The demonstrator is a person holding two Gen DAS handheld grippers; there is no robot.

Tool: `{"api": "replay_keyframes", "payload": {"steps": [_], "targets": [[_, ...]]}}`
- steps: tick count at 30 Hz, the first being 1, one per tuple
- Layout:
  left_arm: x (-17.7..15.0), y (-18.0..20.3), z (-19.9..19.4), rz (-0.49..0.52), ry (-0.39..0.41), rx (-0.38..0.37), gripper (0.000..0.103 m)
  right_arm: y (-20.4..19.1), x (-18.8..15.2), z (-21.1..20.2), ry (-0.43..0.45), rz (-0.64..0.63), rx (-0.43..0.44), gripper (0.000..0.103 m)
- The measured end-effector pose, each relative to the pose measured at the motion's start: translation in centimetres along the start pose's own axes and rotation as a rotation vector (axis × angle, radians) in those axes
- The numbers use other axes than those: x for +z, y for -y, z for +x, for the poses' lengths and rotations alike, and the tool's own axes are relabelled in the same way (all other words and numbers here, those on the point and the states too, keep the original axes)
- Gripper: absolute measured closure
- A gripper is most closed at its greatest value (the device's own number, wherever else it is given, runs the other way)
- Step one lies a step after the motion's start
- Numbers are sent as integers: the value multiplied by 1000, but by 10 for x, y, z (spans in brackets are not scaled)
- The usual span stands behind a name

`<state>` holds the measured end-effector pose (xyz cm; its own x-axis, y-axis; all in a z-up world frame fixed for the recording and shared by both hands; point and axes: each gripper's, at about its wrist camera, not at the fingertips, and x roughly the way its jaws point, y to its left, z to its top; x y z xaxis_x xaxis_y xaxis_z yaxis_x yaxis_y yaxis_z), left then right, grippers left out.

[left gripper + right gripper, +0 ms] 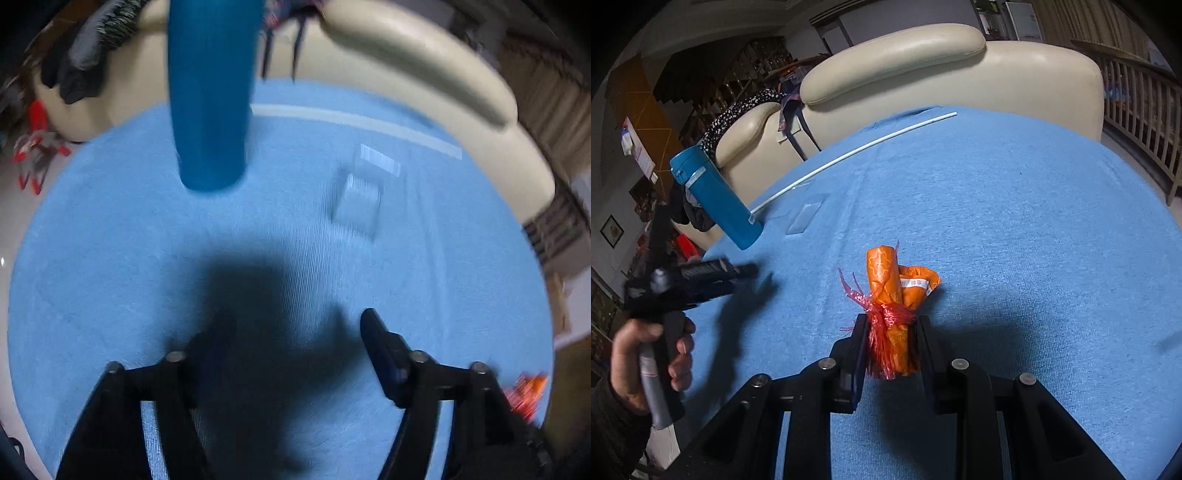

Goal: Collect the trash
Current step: 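Grasp the orange bag with the right tool while the left tool grasps the clear plastic tray, then carry the orange bag and clear tray toward the red basket with both tools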

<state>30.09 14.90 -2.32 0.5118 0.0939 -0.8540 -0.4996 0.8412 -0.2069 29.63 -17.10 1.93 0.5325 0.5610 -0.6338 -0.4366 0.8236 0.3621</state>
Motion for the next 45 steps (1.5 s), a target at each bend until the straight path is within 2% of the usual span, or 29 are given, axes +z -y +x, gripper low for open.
{"api": "replay_keyframes", "payload": {"steps": [1,3,6,8,10,11,12,13,14,16,19,23,30,36,45], "targets": [[4,6,-4,10,19,3,26,0,0,2,-5,1,1,76],[24,34,-4,97,64,26,19,0,0,3,-10,6,3,76],[48,72,18,275,100,119,19,0,-5,-6,2,14,4,76],[58,88,42,397,76,180,18,3,-10,-16,13,37,7,76],[59,89,62,452,12,195,18,4,-16,-23,20,50,4,76],[58,86,69,452,-21,185,18,5,-17,-25,23,57,4,76],[57,82,75,434,-50,144,23,5,-19,-27,23,61,2,76],[57,79,74,416,-51,104,46,5,-19,-28,23,62,-1,76],[56,77,73,413,-61,105,52,4,-19,-28,22,60,-4,76],[49,73,61,411,-49,52,52,3,-19,-30,25,57,-10,76],[30,69,25,431,25,33,52,2,-17,-32,29,60,-19,76],[-2,65,-17,425,70,10,52,0,-20,-29,24,73,-45,76],[-52,64,-64,458,85,-12,52,-7,-28,-41,45,96,-89,76],[-89,81,-88,506,104,-57,51,-15,-40,-81,111,108,-108,76],[-147,119,-130,590,118,-152,51,1,-88,-150,186,169,-156,76]]}}
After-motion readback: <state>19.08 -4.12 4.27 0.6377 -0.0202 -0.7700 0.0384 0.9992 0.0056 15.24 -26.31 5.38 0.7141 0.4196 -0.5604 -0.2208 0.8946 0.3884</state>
